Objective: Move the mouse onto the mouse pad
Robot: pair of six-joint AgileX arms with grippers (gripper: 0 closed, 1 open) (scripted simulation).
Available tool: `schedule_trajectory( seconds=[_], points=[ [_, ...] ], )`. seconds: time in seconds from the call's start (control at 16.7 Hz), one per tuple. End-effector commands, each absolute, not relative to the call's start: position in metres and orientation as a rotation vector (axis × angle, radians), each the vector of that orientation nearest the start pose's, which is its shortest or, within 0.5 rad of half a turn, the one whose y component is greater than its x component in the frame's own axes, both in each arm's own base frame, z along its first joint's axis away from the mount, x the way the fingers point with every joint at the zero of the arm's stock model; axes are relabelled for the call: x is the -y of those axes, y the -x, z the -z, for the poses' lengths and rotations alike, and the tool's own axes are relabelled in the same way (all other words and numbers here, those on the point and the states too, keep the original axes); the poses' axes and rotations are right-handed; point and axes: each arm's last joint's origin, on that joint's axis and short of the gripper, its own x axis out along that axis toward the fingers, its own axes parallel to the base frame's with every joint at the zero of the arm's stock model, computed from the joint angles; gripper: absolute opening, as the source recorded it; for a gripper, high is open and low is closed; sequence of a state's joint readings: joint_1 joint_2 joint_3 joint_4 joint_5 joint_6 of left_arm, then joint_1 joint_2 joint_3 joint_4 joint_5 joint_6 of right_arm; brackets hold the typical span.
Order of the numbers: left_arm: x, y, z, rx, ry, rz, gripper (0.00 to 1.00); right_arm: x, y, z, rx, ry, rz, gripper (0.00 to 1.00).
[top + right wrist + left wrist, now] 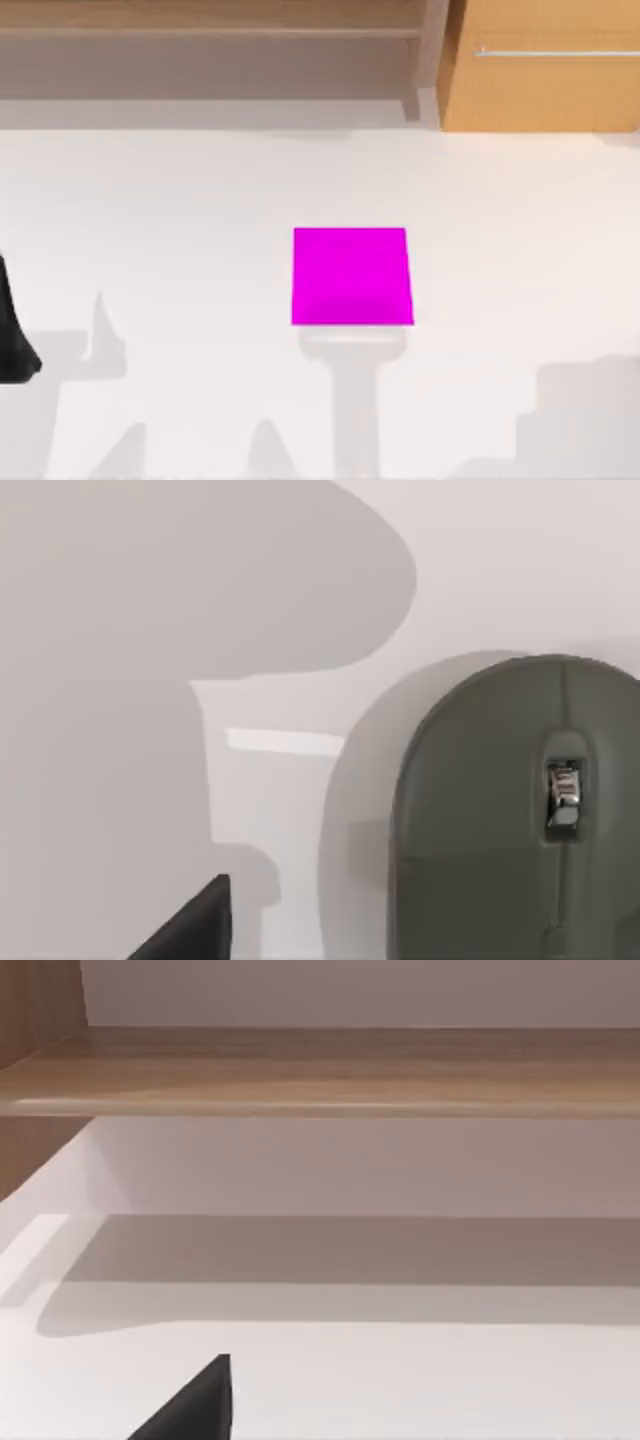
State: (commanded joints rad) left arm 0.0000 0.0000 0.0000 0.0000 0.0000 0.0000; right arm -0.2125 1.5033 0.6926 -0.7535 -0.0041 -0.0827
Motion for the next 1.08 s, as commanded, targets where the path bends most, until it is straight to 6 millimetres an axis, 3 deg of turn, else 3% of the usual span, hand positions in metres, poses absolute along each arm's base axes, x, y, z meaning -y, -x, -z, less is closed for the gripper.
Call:
schedule_trajectory(
  seconds=[0.24, 0.54, 1.08],
  points=[
    [0.001, -0.106, -0.160, 0.000, 0.000, 0.000, 1.00, 0.045, -0.211, -0.099, -1.565, -0.106, 0.100, 1.00],
    [0.001, -0.106, -0.160, 0.000, 0.000, 0.000, 1.00, 0.045, -0.211, -0.098, -1.565, -0.106, 0.100, 1.00],
    [0.001, -0.106, -0.160, 0.000, 0.000, 0.000, 1.00, 0.045, -0.211, -0.098, -1.565, -0.106, 0.100, 0.32]
  ],
)
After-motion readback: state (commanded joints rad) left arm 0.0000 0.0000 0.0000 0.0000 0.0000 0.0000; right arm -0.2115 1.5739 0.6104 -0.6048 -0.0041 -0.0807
